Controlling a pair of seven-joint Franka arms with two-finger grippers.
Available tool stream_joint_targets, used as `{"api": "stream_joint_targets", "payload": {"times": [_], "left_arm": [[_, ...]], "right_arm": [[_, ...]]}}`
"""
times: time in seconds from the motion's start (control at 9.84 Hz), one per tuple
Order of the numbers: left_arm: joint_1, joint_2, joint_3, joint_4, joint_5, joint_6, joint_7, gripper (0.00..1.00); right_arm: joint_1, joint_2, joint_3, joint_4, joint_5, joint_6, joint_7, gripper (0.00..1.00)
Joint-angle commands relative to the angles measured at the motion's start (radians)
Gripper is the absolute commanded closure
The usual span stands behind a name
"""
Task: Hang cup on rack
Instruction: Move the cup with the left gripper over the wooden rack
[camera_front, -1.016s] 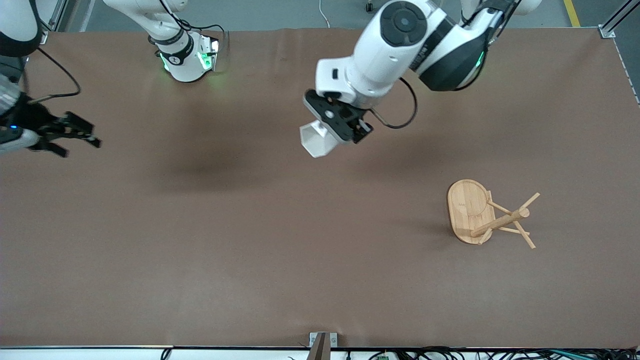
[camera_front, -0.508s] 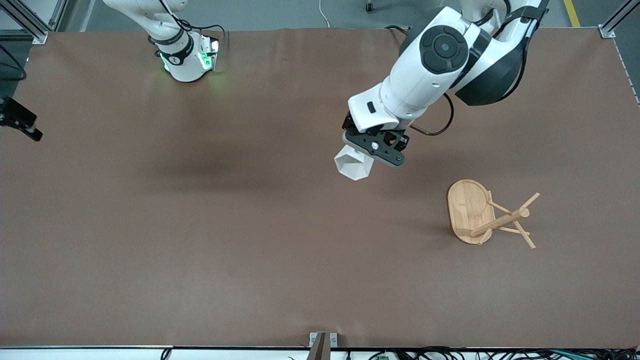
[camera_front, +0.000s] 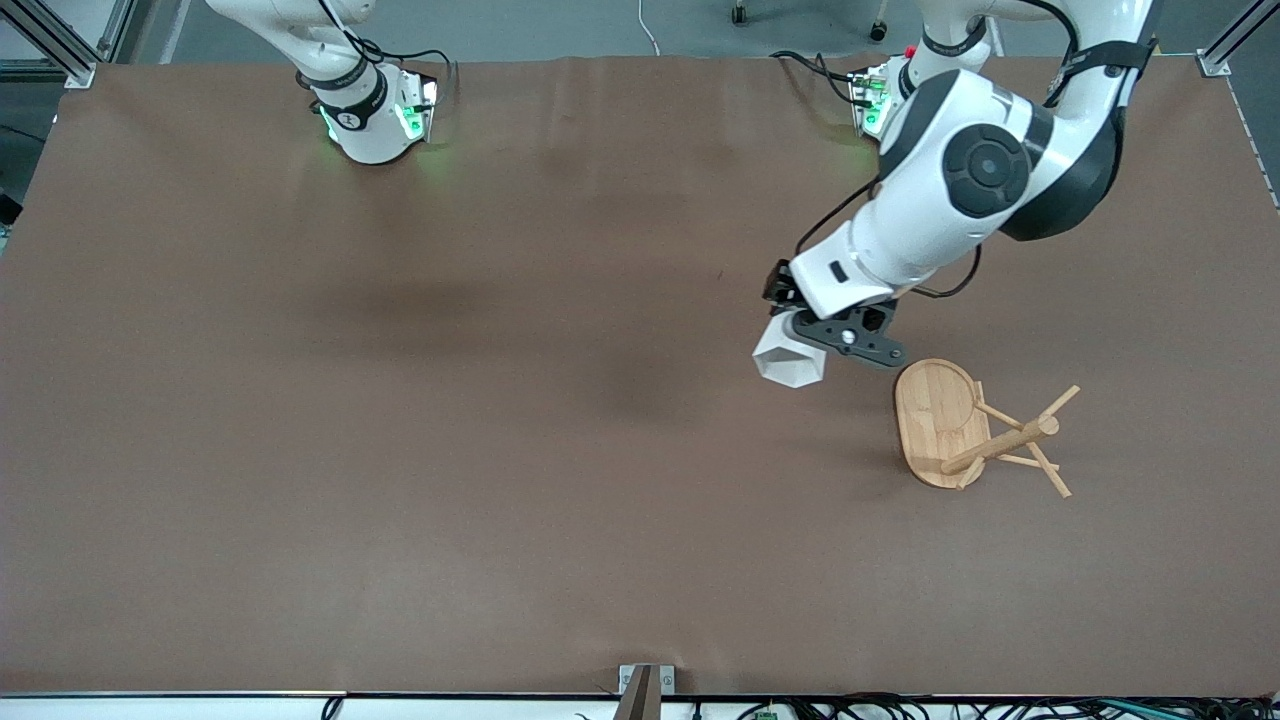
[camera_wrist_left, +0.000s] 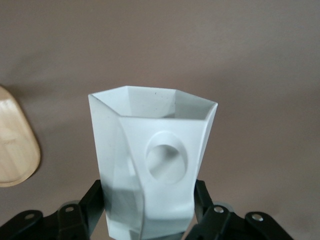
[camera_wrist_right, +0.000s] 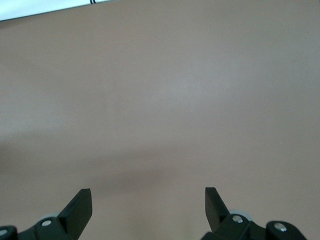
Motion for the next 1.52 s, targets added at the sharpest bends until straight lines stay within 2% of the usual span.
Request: {"api": "stream_joint_targets", "payload": {"times": [0.0, 0.3, 0.61, 1.02, 1.42], "left_arm": [[0.038, -0.037, 0.006, -0.102, -0.019, 0.037, 0.082, 1.0], [0.048, -0.014, 0.081, -0.096, -0.025, 0.039, 0.243, 1.0], [0.06, 0.029, 0.133, -0.06, -0.109, 0.045, 0.32, 1.0], [0.061, 0.052, 0.173, -0.039, -0.149, 0.045, 0.399, 1.0], [0.094, 0.077, 0.174, -0.008, -0.175, 0.043, 0.418, 1.0]], "right_arm": [[0.01, 0.014, 0.022, 0.024, -0.015, -0.02, 0.083, 0.0], [0.01, 0.014, 0.021, 0.028, -0.029, -0.023, 0.08, 0.0], [0.018, 0.024, 0.038, 0.064, -0.083, -0.028, 0.076, 0.0], [0.019, 0.024, 0.041, 0.064, -0.081, -0.03, 0.077, 0.0], [0.019, 0.024, 0.041, 0.065, -0.078, -0.03, 0.077, 0.0]]}}
